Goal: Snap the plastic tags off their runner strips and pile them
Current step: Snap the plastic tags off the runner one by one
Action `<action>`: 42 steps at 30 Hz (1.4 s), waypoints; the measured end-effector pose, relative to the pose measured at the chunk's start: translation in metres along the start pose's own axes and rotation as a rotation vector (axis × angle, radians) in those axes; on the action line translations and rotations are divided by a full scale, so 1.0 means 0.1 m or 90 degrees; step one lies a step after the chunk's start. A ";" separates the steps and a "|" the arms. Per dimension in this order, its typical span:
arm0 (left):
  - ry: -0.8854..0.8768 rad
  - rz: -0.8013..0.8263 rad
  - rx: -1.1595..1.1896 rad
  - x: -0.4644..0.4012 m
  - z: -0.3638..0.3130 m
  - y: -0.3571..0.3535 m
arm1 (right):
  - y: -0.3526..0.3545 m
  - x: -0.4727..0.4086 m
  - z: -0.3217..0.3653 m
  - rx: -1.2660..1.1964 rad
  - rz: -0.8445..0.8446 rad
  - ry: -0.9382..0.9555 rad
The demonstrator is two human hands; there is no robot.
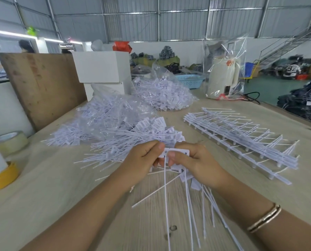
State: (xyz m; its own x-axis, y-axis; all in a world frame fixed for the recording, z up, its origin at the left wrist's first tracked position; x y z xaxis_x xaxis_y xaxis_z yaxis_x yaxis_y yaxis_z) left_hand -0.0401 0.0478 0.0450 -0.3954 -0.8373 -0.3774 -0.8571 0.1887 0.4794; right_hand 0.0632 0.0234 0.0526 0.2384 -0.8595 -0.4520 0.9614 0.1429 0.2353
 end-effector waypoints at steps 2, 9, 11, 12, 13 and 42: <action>0.002 -0.007 0.060 0.01 -0.02 -0.03 | -0.01 0.01 0.01 -0.043 -0.028 0.020; 0.051 -0.068 0.226 0.02 0.05 -0.13 | 0.03 0.00 0.09 -0.107 -0.076 0.108; 0.068 -0.078 0.307 0.01 0.06 -0.12 | 0.16 0.00 0.03 -0.185 -0.131 0.073; 0.077 -0.082 0.348 0.00 0.08 -0.07 | 0.27 0.01 -0.02 -0.214 -0.175 0.050; 0.076 -0.086 0.370 -0.01 0.10 -0.01 | 0.37 0.03 -0.06 -0.226 -0.206 0.032; 0.047 0.102 -0.854 0.08 -0.18 -0.56 | 1.04 0.15 -0.06 0.162 -0.401 -0.076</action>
State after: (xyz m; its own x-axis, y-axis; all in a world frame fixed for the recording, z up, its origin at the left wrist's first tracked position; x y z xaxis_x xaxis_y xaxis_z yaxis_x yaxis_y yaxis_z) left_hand 0.0103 0.0215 0.0294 -0.4054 -0.8867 -0.2223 0.1928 -0.3206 0.9274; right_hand 0.1677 0.0288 0.0652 -0.3861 -0.7913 -0.4740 0.8459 -0.5087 0.1602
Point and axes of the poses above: each hand's wrist, its own x-axis away from the middle knuckle, its own y-axis out of the back of the hand, z = x × y, the point moved 10 cm from there along -x, towards the middle knuckle, and after that the axes turned 8 degrees about -x, right-handed, at the moved point
